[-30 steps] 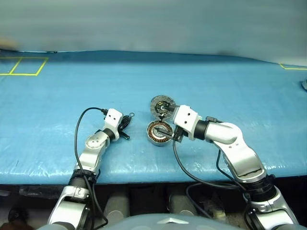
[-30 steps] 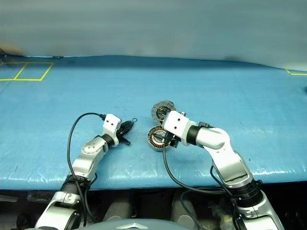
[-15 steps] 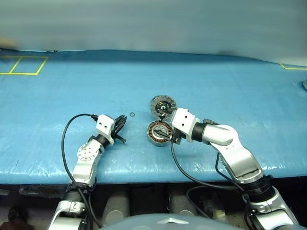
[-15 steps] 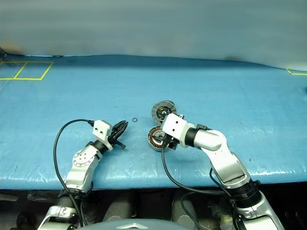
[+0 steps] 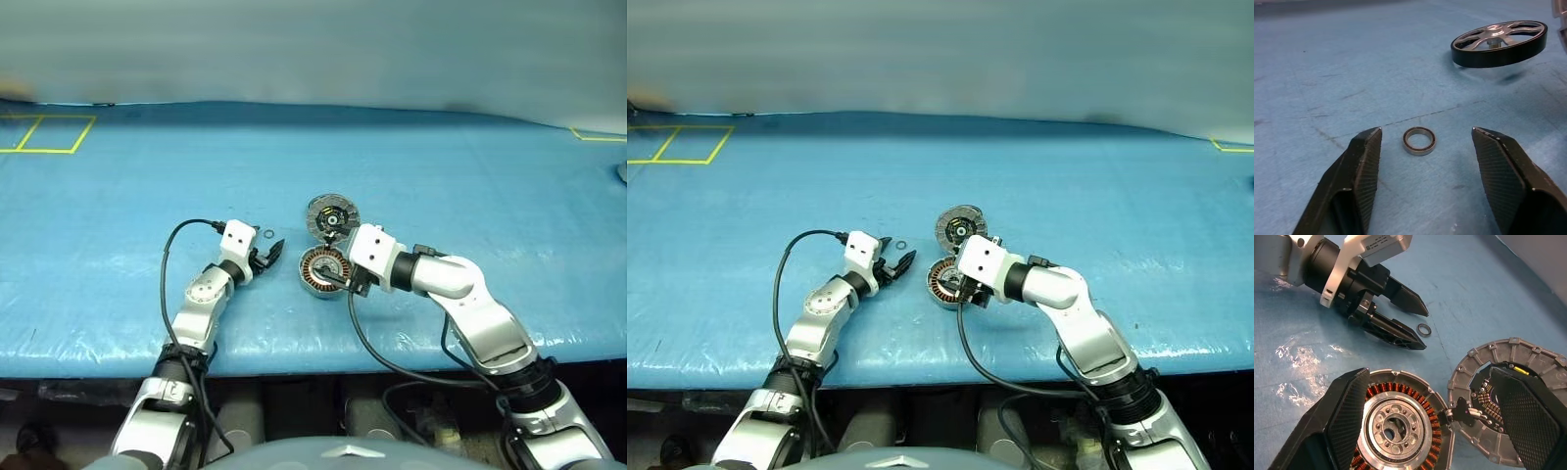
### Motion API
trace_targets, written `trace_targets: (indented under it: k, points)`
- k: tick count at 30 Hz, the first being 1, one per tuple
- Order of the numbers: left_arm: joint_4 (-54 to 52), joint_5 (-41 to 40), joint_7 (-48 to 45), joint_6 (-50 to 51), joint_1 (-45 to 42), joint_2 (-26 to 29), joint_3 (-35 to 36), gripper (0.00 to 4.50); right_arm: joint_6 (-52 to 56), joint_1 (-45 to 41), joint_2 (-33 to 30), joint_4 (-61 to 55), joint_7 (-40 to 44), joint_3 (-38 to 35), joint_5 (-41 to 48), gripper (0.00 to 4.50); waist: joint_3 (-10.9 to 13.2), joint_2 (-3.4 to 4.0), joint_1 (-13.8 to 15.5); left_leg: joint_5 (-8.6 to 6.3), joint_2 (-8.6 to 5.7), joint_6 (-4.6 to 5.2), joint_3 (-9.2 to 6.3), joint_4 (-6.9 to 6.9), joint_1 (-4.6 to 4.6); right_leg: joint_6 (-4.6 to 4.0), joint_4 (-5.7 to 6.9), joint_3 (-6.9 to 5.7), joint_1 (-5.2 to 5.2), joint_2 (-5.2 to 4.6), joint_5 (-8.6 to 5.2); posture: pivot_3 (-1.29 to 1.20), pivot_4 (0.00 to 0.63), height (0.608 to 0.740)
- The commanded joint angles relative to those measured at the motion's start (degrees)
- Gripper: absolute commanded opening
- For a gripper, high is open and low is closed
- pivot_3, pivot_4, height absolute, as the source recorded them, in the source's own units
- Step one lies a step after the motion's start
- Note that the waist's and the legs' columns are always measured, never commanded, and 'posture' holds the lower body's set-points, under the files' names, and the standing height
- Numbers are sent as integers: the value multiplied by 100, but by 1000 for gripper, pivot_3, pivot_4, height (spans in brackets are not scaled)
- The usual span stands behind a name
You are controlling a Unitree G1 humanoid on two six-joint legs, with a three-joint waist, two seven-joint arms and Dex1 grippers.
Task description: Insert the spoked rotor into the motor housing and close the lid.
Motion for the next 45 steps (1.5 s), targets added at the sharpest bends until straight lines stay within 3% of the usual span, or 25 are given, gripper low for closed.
trace_targets:
  k: [1, 4, 6, 13, 25, 28, 33, 36, 45]
  points:
    - [239, 119, 181, 345, -212, -30, -13, 3270, -95, -9, -49, -164, -94, -107, -56, 4145, 0, 0, 7, 0, 0, 0, 0, 0, 0, 0, 0, 0, 1, 0, 0, 0, 150, 740]
    - [356, 190, 391, 691, -385, -58, -1, 3270, -96, -14, -54, -169, -129, -128, -73, 4145, -1, -1, 14, 0, 0, 0, 0, 7, 2, 1, 0, 0, 6, 0, 0, 0, 150, 740]
    - [379, 213, 480, 916, -471, -95, -1, 2907, -85, -32, -45, -172, -127, -135, -51, 4145, -1, -1, 13, 0, 0, 0, 0, 9, 5, 2, 1, 0, 9, 0, 0, 0, 150, 740]
    - [211, 300, 357, 1411, -392, -60, -172, 810, -133, -39, -1, -162, -197, -124, -72, 4145, -4, -1, 19, 0, -1, 0, 0, 6, 6, 2, 1, 0, 10, 0, 1, 0, 150, 740]
    - [-449, 230, 632, 394, 207, 65, 159, 678, -143, 172, 2, -27, -275, -23, -175, 4145, -4, -1, -14, 0, 1, 0, 0, 3, 8, 1, 0, 1, 7, -1, 1, 0, 150, 740]
    - [-734, -5, 337, -723, 467, 65, 277, 678, -215, 260, -38, 23, -277, -61, -190, 4145, -3, -2, -21, 0, 1, 0, 1, -2, 4, 0, 0, 1, 1, -1, 1, 0, 150, 740]
    - [-1103, -494, -468, -1383, 771, 211, 299, 678, -343, 528, -391, 210, -442, -196, -534, 4145, -2, -5, 38, 0, 0, 0, 1, -1, -8, -10, -5, 0, -4, -5, 6, 0, 150, 740]
    - [-1472, -857, -858, -1304, 845, 263, 302, 678, -321, 723, -565, 218, -492, -443, -506, 4145, -1, -5, 34, -1, -6, 0, 6, 0, -9, -8, -10, 0, -4, -15, 5, 0, 150, 740]
    - [-1762, -1413, -2061, -462, 473, 533, -95, 678, -422, 1330, -251, -116, -231, -1415, 848, 4145, 0, -7, 7, -1, -2, 1, 8, 0, -3, 2, -8, 1, -1, -10, -1, 0, 150, 740]
